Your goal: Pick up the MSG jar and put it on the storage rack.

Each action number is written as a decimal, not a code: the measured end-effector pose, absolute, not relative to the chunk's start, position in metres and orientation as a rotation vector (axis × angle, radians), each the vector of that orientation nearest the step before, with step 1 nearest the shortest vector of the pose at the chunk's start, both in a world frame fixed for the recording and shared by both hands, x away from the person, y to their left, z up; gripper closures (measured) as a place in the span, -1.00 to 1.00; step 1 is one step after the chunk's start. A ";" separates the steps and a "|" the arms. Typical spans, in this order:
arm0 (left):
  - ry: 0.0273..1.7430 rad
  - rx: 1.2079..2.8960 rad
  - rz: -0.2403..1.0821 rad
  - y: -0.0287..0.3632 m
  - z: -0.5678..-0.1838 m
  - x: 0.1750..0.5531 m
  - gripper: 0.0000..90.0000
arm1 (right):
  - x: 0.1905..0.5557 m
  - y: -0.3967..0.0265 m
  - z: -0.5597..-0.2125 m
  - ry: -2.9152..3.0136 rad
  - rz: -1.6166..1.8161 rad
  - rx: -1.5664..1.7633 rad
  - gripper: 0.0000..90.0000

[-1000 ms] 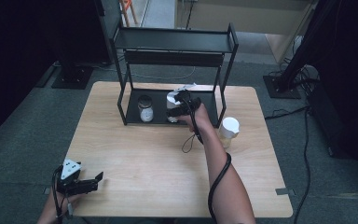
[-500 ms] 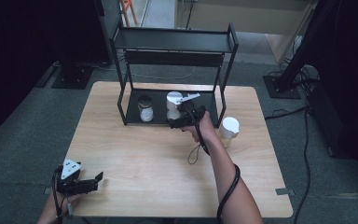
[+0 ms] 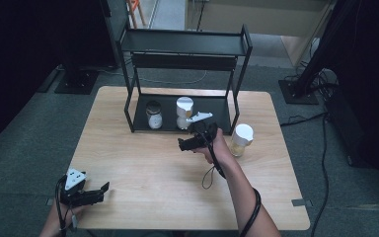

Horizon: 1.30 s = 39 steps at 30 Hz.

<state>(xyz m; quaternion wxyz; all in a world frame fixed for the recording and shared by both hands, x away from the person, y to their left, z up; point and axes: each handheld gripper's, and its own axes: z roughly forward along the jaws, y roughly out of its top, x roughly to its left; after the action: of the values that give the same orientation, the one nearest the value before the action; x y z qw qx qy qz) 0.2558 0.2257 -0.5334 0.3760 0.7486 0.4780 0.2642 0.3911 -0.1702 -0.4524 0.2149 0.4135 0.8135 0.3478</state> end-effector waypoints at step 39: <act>1.222 1.924 0.681 0.225 -0.533 0.256 -0.94 | 0.311 -0.203 -0.490 2.239 1.017 1.036 -0.95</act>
<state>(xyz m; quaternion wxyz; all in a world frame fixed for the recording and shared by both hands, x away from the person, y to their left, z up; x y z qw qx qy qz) 0.2559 0.2252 -0.5335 0.3722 0.7506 0.4769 0.2657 0.3110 -0.2031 -0.4896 0.2345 0.3775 0.8156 0.3704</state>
